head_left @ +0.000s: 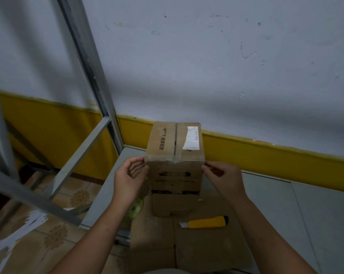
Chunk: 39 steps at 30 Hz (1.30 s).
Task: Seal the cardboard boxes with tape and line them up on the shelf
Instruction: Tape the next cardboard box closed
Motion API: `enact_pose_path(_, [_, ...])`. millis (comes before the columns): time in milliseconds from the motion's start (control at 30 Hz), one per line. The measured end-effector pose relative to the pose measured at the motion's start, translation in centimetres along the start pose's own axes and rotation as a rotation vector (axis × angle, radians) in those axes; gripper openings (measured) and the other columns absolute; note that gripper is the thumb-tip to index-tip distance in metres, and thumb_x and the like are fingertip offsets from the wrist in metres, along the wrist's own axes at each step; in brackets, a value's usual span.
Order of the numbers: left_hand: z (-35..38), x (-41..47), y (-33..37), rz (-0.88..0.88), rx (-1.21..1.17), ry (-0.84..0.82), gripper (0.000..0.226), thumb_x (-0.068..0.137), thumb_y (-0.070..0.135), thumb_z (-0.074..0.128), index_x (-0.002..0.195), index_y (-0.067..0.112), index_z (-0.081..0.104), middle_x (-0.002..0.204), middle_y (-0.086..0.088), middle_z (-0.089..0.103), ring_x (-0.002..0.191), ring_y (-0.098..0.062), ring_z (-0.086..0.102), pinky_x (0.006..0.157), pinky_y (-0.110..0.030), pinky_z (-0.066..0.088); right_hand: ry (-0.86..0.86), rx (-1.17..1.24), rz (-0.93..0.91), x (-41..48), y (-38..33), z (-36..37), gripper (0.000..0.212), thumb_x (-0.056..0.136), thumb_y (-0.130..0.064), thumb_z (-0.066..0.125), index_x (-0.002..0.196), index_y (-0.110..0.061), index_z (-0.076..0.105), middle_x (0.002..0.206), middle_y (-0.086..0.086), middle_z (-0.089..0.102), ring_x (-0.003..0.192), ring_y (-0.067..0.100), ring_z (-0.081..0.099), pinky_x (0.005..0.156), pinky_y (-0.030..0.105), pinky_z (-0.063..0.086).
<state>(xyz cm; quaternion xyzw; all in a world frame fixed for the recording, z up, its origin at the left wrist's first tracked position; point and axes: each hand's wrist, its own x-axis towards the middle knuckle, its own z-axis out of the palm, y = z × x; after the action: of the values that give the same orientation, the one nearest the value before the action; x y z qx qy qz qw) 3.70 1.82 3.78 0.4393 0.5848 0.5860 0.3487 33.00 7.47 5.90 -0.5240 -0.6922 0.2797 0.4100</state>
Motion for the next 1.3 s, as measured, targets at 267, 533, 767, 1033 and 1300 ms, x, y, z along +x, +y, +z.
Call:
enact_pose_path(267, [0.6, 0.4, -0.5, -0.013, -0.038, 0.02, 0.027, 0.093, 0.007, 0.077, 0.116, 0.018, 0.07, 0.113, -0.004, 0.078, 0.11, -0.02, 0.073, 0.1, -0.057, 0.058, 0.082, 0.083, 0.122, -0.2, -0.8, 1.2, 0.031, 0.082, -0.031, 0.086, 0.11, -0.019, 0.08, 0.097, -0.015, 0.076, 0.091, -0.004, 0.07, 0.084, 0.024, 0.061])
enact_pose_path(533, [0.9, 3.0, 1.2, 0.216, 0.449, -0.195, 0.053, 0.095, 0.028, 0.077, 0.137, 0.053, 0.058, 0.146, 0.006, 0.044, 0.129, -0.008, 0.047, 0.112, -0.035, 0.05, -0.131, -0.123, -0.107, 1.4, -0.2, 0.2, 0.05, 0.098, -0.038, 0.066, 0.145, -0.044, 0.053, 0.148, -0.01, 0.039, 0.103, 0.003, 0.062, 0.082, 0.025, 0.061])
enact_pose_path(767, [2.9, 2.6, 1.6, 0.266, 0.517, -0.264, 0.034, 0.091, 0.038, 0.077, 0.125, 0.041, 0.075, 0.16, 0.013, 0.039, 0.14, -0.005, 0.039, 0.112, -0.03, 0.048, -0.034, -0.407, -0.324, 2.2, -1.0, 2.8, 0.033, 0.092, -0.049, 0.068, 0.12, -0.033, 0.075, 0.134, -0.011, 0.063, 0.119, 0.02, 0.046, 0.092, 0.043, 0.044])
enact_pose_path(1033, [4.2, 3.0, 0.0, 0.323, 0.691, -0.243, 0.029, 0.093, 0.035, 0.077, 0.122, 0.033, 0.08, 0.15, 0.004, 0.057, 0.137, -0.021, 0.051, 0.107, -0.041, 0.054, -0.048, -0.366, -0.264, 2.1, 1.5, 5.4, 0.021, 0.089, -0.043, 0.075, 0.108, -0.038, 0.079, 0.112, -0.022, 0.073, 0.103, 0.014, 0.052, 0.084, 0.042, 0.035])
enact_pose_path(1300, [5.1, 2.6, -1.9, 0.327, 0.681, -0.258, 0.021, 0.095, 0.034, 0.075, 0.115, 0.03, 0.08, 0.149, 0.009, 0.055, 0.134, -0.015, 0.054, 0.104, -0.041, 0.056, -0.011, -0.4, -0.252, 1.1, 3.4, 6.2, 0.025, 0.094, -0.048, 0.061, 0.107, -0.036, 0.079, 0.111, -0.019, 0.073, 0.105, 0.016, 0.053, 0.083, 0.041, 0.038])
